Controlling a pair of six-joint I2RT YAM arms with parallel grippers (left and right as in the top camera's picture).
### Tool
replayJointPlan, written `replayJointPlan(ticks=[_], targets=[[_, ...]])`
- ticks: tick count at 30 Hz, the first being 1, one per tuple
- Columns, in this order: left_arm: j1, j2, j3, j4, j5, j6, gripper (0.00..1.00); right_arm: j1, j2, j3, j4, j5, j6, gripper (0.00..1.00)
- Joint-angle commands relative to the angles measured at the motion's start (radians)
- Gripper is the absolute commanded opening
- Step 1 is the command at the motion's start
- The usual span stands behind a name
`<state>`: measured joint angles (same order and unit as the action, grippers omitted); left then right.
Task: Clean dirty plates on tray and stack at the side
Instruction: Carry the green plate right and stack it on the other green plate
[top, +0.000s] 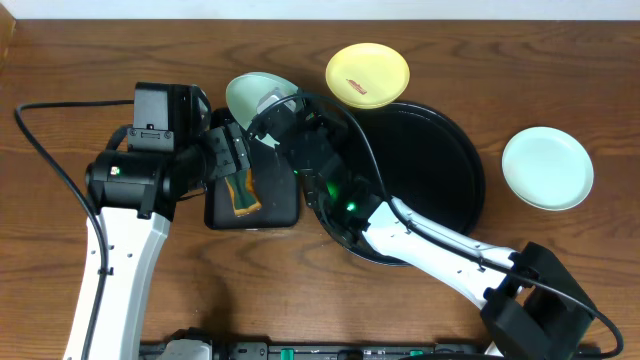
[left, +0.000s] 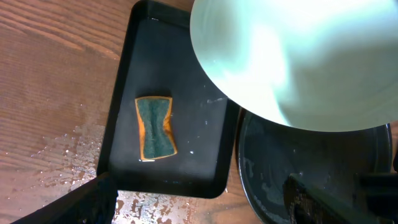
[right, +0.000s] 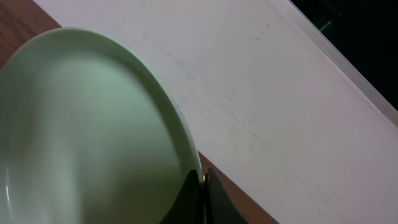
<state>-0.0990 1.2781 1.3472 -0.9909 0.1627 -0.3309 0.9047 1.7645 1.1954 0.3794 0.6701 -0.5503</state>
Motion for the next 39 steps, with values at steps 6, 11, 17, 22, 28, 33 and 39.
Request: replayJointPlan(ticks=[6, 11, 17, 22, 28, 33, 39], targets=[[0.003, -0.005, 0.015, -0.003, 0.009, 0.017, 0.86, 0.005, -0.02, 0.009, 0.007, 0.014, -0.005, 0.01], [0.003, -0.005, 0.015, -0.003, 0.009, 0.017, 0.86, -0.002, -0.019, 0.009, -0.049, 0.026, 0.107, 0.01], [0.003, -0.005, 0.015, -0.003, 0.009, 0.017, 0.86, -0.047, -0.022, 0.009, -0.073, 0.095, 0.181, 0.01], [0.003, -0.005, 0.015, -0.003, 0.009, 0.017, 0.86, -0.031, -0.039, 0.009, -0.088, 0.023, 0.112, 0.01], [0.003, -0.005, 0.015, -0.003, 0.009, 0.017, 0.86, -0.09, -0.055, 0.009, -0.355, -0.032, 0.634, 0.01], [0.003, -0.005, 0.015, -0.003, 0.009, 0.017, 0.86, -0.262, -0.146, 0.009, -0.559, -0.367, 1.026, 0.01], [0.003, -0.005, 0.015, -0.003, 0.009, 0.017, 0.86, -0.703, -0.292, 0.009, -0.747, -0.83, 1.156, 0.01]])
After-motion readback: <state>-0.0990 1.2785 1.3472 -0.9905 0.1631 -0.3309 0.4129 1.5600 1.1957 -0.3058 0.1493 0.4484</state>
